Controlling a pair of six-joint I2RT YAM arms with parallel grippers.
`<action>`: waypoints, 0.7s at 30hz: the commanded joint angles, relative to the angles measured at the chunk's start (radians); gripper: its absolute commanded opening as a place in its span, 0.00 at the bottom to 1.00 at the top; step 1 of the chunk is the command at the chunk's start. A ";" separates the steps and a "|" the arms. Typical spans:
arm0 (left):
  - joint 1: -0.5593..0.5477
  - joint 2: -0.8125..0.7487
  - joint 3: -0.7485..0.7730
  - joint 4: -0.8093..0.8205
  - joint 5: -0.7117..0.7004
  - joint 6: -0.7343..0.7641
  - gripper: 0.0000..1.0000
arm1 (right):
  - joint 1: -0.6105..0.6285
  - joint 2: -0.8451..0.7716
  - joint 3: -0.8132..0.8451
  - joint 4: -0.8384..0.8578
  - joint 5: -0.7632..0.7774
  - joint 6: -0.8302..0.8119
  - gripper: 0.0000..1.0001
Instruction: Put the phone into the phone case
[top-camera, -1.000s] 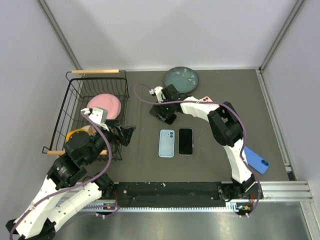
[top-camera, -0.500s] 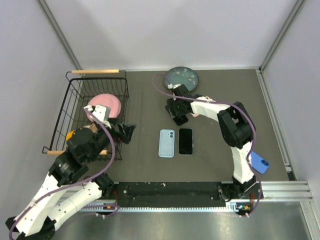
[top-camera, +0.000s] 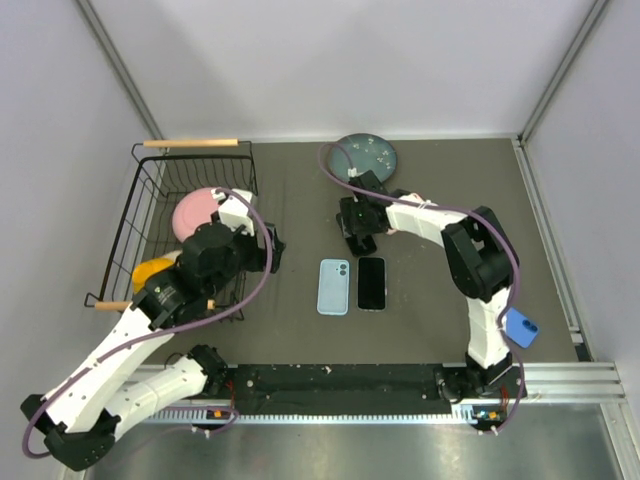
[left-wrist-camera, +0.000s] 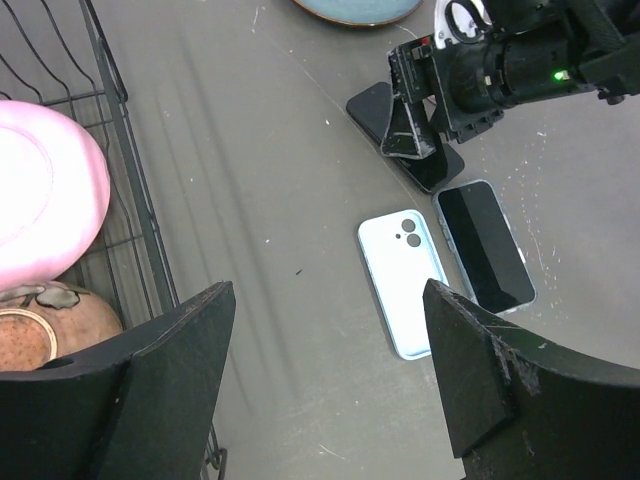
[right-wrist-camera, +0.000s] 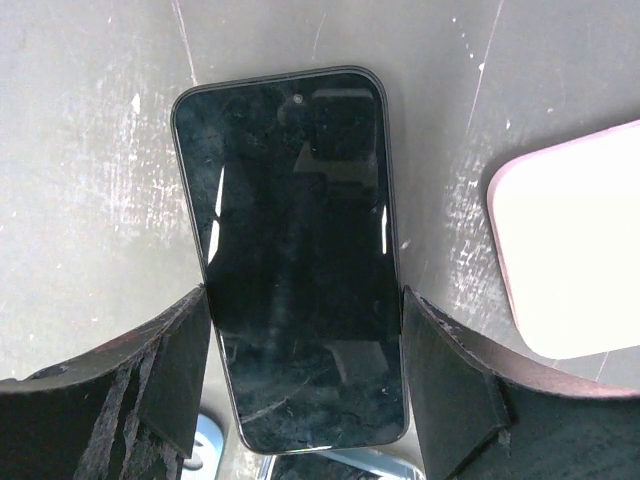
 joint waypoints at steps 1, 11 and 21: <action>0.001 0.013 0.036 0.033 -0.043 -0.046 0.81 | -0.007 -0.108 0.000 -0.008 -0.030 0.062 0.38; 0.007 0.076 0.089 -0.007 -0.010 -0.057 0.80 | -0.006 -0.247 -0.117 0.058 -0.073 0.212 0.34; 0.013 0.071 0.090 -0.027 -0.005 -0.059 0.81 | 0.131 -0.414 -0.321 0.159 -0.041 0.476 0.33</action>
